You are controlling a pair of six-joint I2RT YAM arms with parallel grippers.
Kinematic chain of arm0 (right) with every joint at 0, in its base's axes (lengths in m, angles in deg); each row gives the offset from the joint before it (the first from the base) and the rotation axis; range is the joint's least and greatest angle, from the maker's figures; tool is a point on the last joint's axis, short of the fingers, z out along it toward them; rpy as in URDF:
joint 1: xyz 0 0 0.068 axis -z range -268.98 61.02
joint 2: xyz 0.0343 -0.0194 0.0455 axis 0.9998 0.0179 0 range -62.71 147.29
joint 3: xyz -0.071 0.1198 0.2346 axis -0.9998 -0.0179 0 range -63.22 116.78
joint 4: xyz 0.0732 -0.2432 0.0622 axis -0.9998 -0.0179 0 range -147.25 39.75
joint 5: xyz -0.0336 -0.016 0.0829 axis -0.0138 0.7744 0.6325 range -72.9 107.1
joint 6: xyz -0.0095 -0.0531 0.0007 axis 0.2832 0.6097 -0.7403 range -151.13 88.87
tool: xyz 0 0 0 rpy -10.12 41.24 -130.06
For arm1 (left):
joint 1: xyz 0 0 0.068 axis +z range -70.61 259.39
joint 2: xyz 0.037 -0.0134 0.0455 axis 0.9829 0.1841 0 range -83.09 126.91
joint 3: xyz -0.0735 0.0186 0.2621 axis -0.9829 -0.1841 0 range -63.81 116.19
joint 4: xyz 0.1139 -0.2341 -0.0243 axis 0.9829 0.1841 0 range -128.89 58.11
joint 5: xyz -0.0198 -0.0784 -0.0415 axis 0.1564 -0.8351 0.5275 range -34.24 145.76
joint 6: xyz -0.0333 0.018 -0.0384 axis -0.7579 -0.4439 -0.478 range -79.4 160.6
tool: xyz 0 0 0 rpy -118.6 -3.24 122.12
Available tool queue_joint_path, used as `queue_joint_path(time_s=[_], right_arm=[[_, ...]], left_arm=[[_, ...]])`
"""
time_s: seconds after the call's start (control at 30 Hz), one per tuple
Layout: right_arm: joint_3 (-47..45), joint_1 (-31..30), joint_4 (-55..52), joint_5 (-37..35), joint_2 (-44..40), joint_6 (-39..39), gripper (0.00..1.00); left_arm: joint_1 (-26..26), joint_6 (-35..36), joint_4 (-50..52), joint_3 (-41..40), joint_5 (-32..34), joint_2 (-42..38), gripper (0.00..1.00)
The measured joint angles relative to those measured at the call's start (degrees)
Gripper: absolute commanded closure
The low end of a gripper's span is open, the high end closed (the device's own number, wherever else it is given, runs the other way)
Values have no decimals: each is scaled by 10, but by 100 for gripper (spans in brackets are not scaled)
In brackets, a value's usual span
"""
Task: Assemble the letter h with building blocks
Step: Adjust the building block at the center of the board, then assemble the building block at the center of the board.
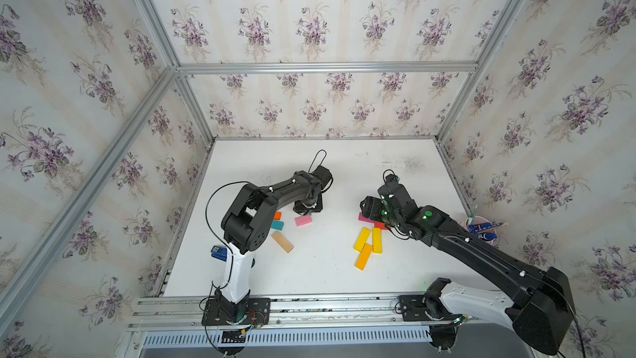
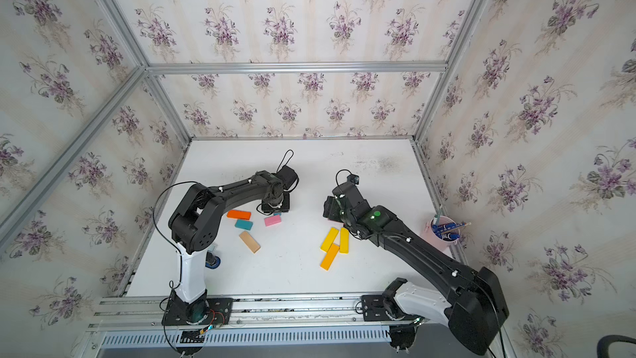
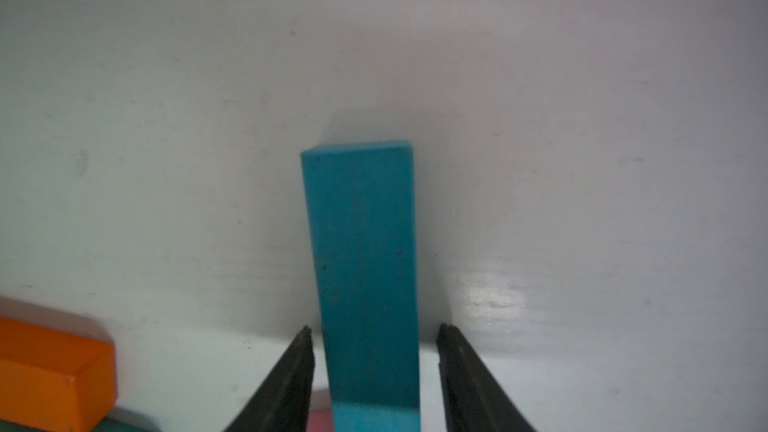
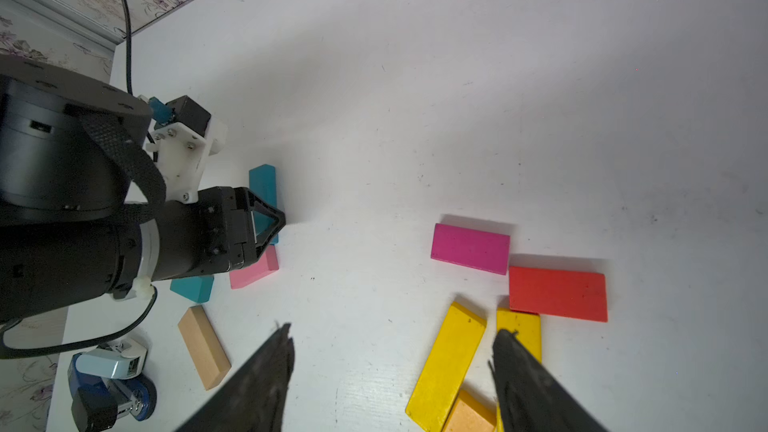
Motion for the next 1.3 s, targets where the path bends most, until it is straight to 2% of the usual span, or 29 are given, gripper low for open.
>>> queue_joint_path(time_s=[0.1, 0.27, 0.37, 0.47, 0.53, 0.7, 0.87, 1.03, 1.3], right_arm=[[-1, 0, 0, 8, -4, 0, 22], [-8, -16, 11, 13, -3, 0, 18], [-8, -46, 26, 13, 20, 0, 13], [-3, -89, 46, 4, 65, -3, 7], [14, -118, 61, -7, 110, -10, 4], [106, -170, 100, -31, 257, -14, 5], [200, -181, 122, -19, 396, 2, 12], [304, -193, 96, -10, 497, 26, 13], [395, -204, 21, -30, 587, 46, 14]], left_arm=[[0, -6, -2, -7, -3, -9, 28], [0, -6, 28, -2, -12, -47, 23], [6, -6, 38, 4, -3, -116, 18], [27, -9, 44, -24, 16, -214, 16], [65, -16, 47, -65, 22, -294, 17], [181, -24, 73, -190, 14, -474, 16], [234, -12, 94, -268, -15, -581, 16], [266, -2, 94, -319, -50, -620, 16], [282, 7, 68, -337, -109, -622, 16]])
